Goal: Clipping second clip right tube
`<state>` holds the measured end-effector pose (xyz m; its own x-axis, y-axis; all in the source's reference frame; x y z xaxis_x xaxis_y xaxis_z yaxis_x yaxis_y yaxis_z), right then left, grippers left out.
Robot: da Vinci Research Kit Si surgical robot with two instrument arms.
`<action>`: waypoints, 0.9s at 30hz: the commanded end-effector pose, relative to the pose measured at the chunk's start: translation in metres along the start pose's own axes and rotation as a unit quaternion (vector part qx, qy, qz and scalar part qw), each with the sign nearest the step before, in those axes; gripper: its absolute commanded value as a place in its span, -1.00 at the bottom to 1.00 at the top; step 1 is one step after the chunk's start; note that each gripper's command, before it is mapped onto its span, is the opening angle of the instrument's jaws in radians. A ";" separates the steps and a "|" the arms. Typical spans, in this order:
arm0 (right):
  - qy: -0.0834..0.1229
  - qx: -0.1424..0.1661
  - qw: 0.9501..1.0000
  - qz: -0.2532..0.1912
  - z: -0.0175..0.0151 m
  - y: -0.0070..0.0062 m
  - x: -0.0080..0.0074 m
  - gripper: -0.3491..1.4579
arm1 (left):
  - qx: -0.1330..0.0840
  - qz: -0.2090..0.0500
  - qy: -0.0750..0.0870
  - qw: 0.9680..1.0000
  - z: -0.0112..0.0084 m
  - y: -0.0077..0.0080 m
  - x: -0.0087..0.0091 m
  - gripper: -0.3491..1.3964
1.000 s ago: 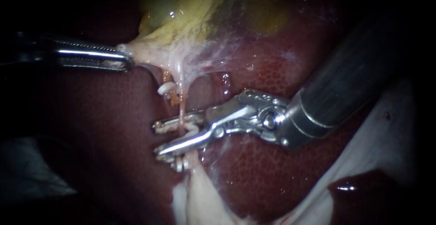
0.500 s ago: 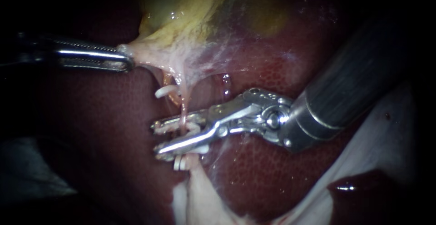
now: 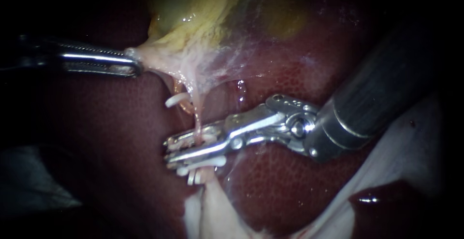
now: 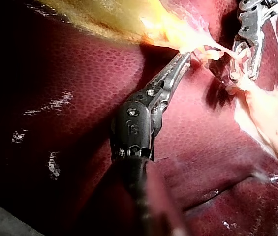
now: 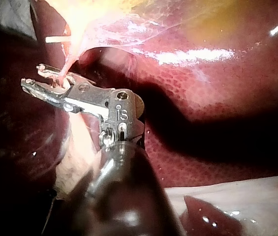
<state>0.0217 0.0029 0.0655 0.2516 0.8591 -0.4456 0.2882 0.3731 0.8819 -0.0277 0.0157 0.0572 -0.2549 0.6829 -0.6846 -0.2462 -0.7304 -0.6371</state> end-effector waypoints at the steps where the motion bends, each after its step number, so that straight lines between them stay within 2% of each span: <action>1: 0.000 0.000 1.000 0.000 -0.0001 0.0000 -0.0001 -0.73 | 0.000 0.000 0.000 1.000 0.0000 0.0000 0.0000 -1.00; 8: -0.001 0.001 1.000 0.014 -0.0004 -0.0002 -0.0003 -1.00 | 0.000 0.000 0.000 1.000 0.0000 -0.0001 0.0000 -1.00; 14: -0.002 0.002 1.000 0.029 -0.0008 -0.0005 -0.0006 -1.00 | 0.000 0.000 0.000 1.000 0.0000 -0.0001 0.0000 -1.00; 27: -0.005 0.003 1.000 0.028 -0.0008 -0.0006 -0.0009 -1.00 | 0.000 0.000 0.000 1.000 0.0002 -0.0002 0.0000 -1.00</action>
<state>0.0205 0.0022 0.0654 0.2768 0.8757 -0.3956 0.2785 0.3209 0.9052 -0.0278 0.0158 0.0574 -0.2544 0.6824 -0.6853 -0.2459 -0.7310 -0.6366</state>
